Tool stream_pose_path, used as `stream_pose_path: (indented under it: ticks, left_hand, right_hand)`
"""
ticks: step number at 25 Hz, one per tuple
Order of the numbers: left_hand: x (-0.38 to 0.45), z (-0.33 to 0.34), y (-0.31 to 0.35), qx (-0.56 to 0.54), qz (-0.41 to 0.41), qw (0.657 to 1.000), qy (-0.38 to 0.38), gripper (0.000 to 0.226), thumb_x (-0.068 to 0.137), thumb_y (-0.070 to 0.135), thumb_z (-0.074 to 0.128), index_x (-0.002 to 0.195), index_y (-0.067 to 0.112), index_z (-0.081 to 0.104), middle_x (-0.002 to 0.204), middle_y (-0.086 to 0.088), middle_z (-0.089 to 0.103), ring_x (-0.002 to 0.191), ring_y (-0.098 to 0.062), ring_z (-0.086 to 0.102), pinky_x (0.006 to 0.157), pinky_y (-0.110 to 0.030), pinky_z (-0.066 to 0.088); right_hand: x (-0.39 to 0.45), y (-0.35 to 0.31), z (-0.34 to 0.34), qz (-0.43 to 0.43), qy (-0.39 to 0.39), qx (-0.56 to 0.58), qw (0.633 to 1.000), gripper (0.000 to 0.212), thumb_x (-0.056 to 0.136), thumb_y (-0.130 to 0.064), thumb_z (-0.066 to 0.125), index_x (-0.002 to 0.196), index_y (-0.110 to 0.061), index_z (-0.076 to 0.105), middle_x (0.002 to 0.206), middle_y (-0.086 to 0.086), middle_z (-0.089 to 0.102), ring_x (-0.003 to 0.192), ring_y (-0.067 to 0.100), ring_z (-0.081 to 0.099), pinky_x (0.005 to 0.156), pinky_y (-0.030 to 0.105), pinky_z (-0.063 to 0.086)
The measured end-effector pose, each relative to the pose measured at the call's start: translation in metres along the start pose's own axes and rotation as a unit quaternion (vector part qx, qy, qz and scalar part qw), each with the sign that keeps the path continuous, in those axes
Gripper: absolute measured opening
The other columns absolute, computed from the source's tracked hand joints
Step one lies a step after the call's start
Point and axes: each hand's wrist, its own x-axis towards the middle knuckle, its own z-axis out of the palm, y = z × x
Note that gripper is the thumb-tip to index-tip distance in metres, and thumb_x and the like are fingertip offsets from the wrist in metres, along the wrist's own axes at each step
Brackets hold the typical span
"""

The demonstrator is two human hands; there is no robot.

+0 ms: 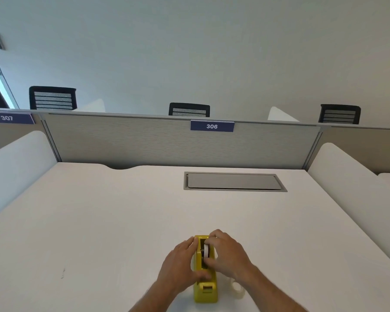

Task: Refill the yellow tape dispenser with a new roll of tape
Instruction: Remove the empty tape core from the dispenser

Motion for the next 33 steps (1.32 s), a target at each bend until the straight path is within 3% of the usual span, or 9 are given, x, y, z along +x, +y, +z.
stream_pose_path:
  ticks: [10, 17, 20, 23, 27, 29, 31, 33]
  left_hand:
    - [0.000, 0.000, 0.001, -0.026, -0.025, 0.999, -0.001, 0.115, 0.060, 0.076, 0.071, 0.155, 0.040, 0.018, 0.164, 0.019, 0.021, 0.149, -0.008, 0.024, 0.116, -0.032, 0.034]
    - [-0.003, -0.002, 0.006, -0.039, -0.011, 0.999, 0.017, 0.106, 0.064, 0.069, 0.073, 0.154, 0.038, 0.026, 0.161, 0.018, 0.028, 0.147, -0.008, 0.026, 0.121, -0.033, 0.029]
    - [-0.009, -0.001, 0.010, -0.073, 0.018, 0.995, 0.071, 0.087, 0.074, 0.060, 0.072, 0.150, 0.040, 0.033, 0.152, 0.024, 0.038, 0.138, 0.002, 0.032, 0.116, -0.016, 0.026]
    - [-0.015, 0.001, 0.016, -0.112, 0.043, 0.988, 0.097, 0.070, 0.079, 0.048, 0.074, 0.141, 0.045, 0.044, 0.132, 0.033, 0.049, 0.123, 0.009, 0.043, 0.098, 0.001, 0.029]
    - [-0.021, 0.002, 0.023, -0.215, 0.045, 0.966, 0.134, 0.052, 0.081, 0.014, 0.071, 0.130, 0.028, 0.065, 0.112, 0.019, 0.073, 0.098, 0.002, 0.068, 0.088, -0.021, 0.057]
    - [-0.024, 0.001, 0.026, -0.276, 0.011, 0.951, 0.140, 0.047, 0.083, 0.003, 0.069, 0.125, 0.024, 0.070, 0.104, 0.015, 0.077, 0.093, 0.001, 0.071, 0.082, -0.022, 0.060]
    - [-0.026, -0.003, 0.030, -0.331, -0.014, 0.934, 0.131, 0.041, 0.085, 0.004, 0.071, 0.118, 0.028, 0.073, 0.096, 0.013, 0.079, 0.091, -0.005, 0.074, 0.079, -0.022, 0.061]
    - [-0.026, -0.009, 0.033, -0.364, -0.028, 0.924, 0.111, 0.036, 0.086, 0.010, 0.074, 0.115, 0.031, 0.075, 0.094, 0.011, 0.080, 0.090, -0.010, 0.075, 0.081, -0.029, 0.062]
  right_hand:
    - [-0.002, -0.002, -0.002, -0.002, 0.033, 0.027, 0.999, 0.040, 0.078, -0.050, 0.064, 0.113, -0.032, 0.058, 0.113, -0.016, 0.062, 0.098, 0.005, 0.054, 0.080, 0.020, 0.049]
    - [-0.004, -0.004, -0.007, 0.019, 0.032, 0.059, 0.998, 0.044, 0.067, -0.051, 0.065, 0.106, -0.032, 0.060, 0.102, -0.015, 0.063, 0.091, 0.006, 0.055, 0.078, 0.024, 0.053]
    - [-0.007, -0.006, -0.012, 0.033, 0.038, 0.079, 0.996, 0.039, 0.062, -0.052, 0.065, 0.096, -0.033, 0.062, 0.092, -0.016, 0.064, 0.085, 0.007, 0.057, 0.074, 0.024, 0.054]
    - [-0.011, -0.011, -0.021, 0.048, 0.054, 0.122, 0.990, 0.031, 0.057, -0.053, 0.065, 0.079, -0.032, 0.062, 0.074, -0.015, 0.063, 0.073, 0.007, 0.060, 0.062, 0.020, 0.052]
    - [-0.016, -0.016, -0.029, 0.077, 0.065, 0.182, 0.978, 0.040, 0.054, -0.062, 0.073, 0.068, -0.026, 0.067, 0.063, -0.009, 0.066, 0.061, 0.006, 0.061, 0.054, 0.019, 0.049]
    - [-0.020, -0.015, -0.032, 0.088, 0.060, 0.225, 0.968, 0.041, 0.053, -0.063, 0.079, 0.068, -0.027, 0.070, 0.066, -0.008, 0.071, 0.063, 0.005, 0.066, 0.056, 0.019, 0.053]
    - [-0.024, -0.013, -0.032, 0.086, 0.032, 0.320, 0.943, 0.030, 0.058, -0.052, 0.085, 0.077, -0.031, 0.074, 0.074, -0.009, 0.076, 0.071, 0.007, 0.072, 0.068, 0.028, 0.062]
    - [-0.027, -0.011, -0.033, 0.086, 0.009, 0.418, 0.904, 0.020, 0.069, -0.029, 0.085, 0.087, -0.031, 0.076, 0.079, 0.001, 0.079, 0.076, 0.019, 0.075, 0.077, 0.043, 0.063]
